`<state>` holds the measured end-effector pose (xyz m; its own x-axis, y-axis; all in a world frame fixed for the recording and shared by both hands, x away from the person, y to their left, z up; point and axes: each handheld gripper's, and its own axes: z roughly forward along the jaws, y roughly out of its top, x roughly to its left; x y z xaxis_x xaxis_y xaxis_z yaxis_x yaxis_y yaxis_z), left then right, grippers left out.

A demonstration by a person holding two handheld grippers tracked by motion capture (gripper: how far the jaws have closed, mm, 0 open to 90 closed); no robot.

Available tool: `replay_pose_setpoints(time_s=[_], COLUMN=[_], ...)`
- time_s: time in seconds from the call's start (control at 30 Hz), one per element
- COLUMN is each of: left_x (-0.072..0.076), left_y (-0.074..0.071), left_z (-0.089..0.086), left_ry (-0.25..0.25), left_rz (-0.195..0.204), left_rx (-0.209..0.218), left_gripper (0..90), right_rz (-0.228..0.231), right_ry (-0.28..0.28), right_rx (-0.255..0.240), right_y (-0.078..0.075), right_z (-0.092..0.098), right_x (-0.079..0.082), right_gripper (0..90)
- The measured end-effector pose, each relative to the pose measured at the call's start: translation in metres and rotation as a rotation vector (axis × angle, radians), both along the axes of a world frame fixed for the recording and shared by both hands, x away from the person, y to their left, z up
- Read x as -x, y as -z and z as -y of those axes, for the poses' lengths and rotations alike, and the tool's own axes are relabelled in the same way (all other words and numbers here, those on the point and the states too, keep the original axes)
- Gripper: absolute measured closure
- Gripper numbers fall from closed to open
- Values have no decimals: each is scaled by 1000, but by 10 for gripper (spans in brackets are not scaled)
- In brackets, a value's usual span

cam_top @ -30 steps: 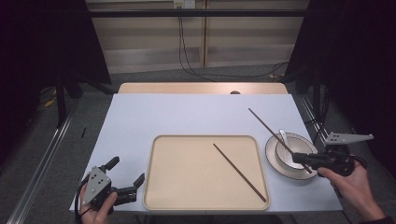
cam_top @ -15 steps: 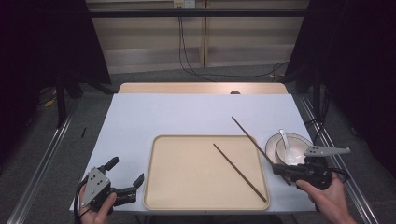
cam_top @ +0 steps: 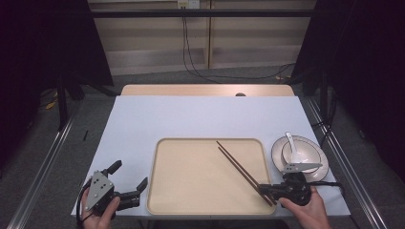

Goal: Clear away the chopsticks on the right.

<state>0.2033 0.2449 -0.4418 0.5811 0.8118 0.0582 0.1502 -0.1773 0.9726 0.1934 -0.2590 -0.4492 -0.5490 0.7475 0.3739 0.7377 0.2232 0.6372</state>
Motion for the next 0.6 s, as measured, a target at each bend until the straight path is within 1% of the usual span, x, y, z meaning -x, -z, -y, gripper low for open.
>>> replay_pose_setpoints(time_s=[0.1, 0.2, 0.23, 0.3, 0.33, 0.4, 0.5, 0.6], left_x=[0, 0, 0, 1, 1, 1, 1, 1], left_y=[0, 0, 0, 0, 0, 0, 0, 0], left_z=[0, 0, -1, 0, 0, 0, 0, -1], left_ry=[2, 5, 4, 5, 4, 4, 6, 2], left_rz=[-1, -4, -1, -3, -2, -3, -3, -3], left_rx=[4, 1, -2, 7, 4, 4, 3, 1], left_gripper=[17, 17, 17, 17, 17, 15, 15, 15], right_rz=[-33, -45, -67, -99, -101, -119, -119, -120], right_ry=[-21, -7, 12, 33, 34, 41, 44, 49], right_rx=[-11, 12, 21, 14, 20, 22, 42, 39], right_y=[6, 9, 10, 14, 15, 18, 20, 20], right_z=[-8, -8, -9, -8, -8, -8, -9, -9], right_x=[1, -1, -1, -1, -1, -1, -2, -2], right_gripper=[852, 852, 852, 852, 852, 852, 850, 847])
